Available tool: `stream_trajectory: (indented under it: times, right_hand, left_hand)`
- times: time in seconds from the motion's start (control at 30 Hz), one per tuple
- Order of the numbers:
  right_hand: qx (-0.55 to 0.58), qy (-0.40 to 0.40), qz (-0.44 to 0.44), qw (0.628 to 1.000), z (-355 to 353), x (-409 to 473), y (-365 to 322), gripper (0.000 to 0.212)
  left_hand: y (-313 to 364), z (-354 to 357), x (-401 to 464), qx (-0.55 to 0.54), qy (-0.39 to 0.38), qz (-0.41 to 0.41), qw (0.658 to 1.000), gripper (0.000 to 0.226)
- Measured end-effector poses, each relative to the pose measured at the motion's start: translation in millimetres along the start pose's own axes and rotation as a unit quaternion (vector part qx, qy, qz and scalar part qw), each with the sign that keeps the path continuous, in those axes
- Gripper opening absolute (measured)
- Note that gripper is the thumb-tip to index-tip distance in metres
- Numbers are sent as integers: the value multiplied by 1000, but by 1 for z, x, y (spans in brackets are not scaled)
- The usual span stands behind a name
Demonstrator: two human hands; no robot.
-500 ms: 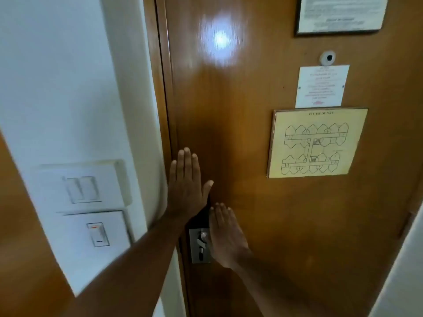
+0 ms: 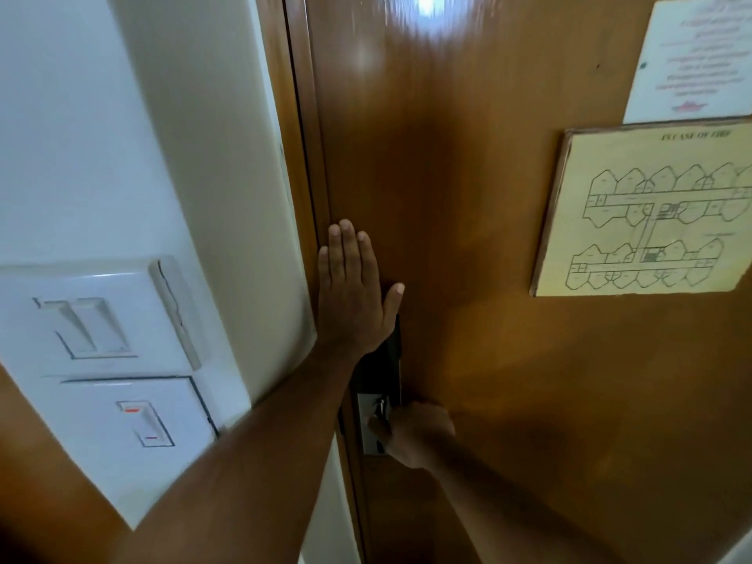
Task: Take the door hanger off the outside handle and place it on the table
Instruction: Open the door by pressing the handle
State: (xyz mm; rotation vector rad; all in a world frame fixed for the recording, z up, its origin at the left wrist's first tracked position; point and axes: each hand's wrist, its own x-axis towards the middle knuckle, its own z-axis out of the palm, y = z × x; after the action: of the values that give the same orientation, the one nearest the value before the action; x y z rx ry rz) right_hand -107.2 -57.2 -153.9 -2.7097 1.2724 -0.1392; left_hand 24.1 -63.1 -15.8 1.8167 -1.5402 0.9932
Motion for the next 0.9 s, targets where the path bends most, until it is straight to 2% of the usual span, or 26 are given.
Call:
stream_trajectory:
  times: [0.07,0.23,0.4,0.57,0.9]
  right_hand:
    - [-13,-5,-3,1000,6,6,3,83]
    - [14,-41,4,999,22,12,8,64]
    - [84,23,0,996,35,8,9,38]
    - [118,87,-15,989,49,5,10,34]
    - [141,111,-33,983,50,-30,6,19]
  left_hand:
    - [-1,2,0,2,8,2,1000,88]
    - [-1,2,-2,10,18,6,1000,87]
    - [-1,5,-2,23,30,5,999,87]
    - [-1,4,-1,36,39,3,999,86]
    - [8,-28,-24,39,24,0,999,85]
